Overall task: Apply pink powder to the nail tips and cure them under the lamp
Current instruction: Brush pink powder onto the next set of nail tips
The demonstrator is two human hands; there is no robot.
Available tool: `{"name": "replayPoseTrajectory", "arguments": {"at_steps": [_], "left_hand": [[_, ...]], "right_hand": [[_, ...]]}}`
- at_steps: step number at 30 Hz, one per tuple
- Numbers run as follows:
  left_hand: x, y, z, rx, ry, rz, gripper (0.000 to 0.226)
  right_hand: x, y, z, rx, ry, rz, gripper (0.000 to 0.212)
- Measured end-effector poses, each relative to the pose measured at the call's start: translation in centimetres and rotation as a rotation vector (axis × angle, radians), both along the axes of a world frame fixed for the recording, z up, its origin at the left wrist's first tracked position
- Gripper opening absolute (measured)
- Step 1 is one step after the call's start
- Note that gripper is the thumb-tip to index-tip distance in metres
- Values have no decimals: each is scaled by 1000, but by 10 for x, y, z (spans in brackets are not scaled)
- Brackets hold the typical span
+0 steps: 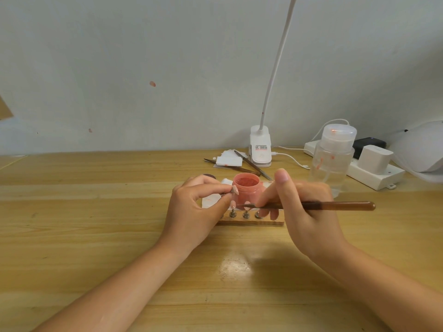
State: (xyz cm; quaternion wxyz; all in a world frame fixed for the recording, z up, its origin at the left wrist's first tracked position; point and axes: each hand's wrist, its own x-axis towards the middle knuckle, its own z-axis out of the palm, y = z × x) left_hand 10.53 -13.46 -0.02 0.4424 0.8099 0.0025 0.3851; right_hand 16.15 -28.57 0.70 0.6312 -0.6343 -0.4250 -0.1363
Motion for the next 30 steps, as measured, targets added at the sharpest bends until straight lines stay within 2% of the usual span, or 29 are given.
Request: {"name": "replayPoseTrajectory", "arguments": {"at_steps": [3,8,12,16,20,24,28,30], "left_hand": [[0,0,0,10,-6,-1,27],[-1,-1,1,-9,-8,-2,29],[-1,-1,0,-12,-12,-1,33],[-2,-1,0,-6,-14,-1,35],[-1,0,0,-20,-10,-4,37],[-1,-1,0,-14,-17,-5,33],[-1,0,0,-24,-9,-5,35],[-2,0,0,-24,-7,-11,35]], "right_hand": [[0,2,3,-6,-98,-27,49],[1,-1,0,-11,-39,-13,52],[1,0,2,-40,-138,-41,49],[2,-1,-1,-24,-75,-26,52],[3,1,2,-39,-142,-37,49],[2,-2,0,-31,-58,-25,53],[2,0,3,-32,-148,-48,48],[2,0,2,-58,-121,-52,49]]}}
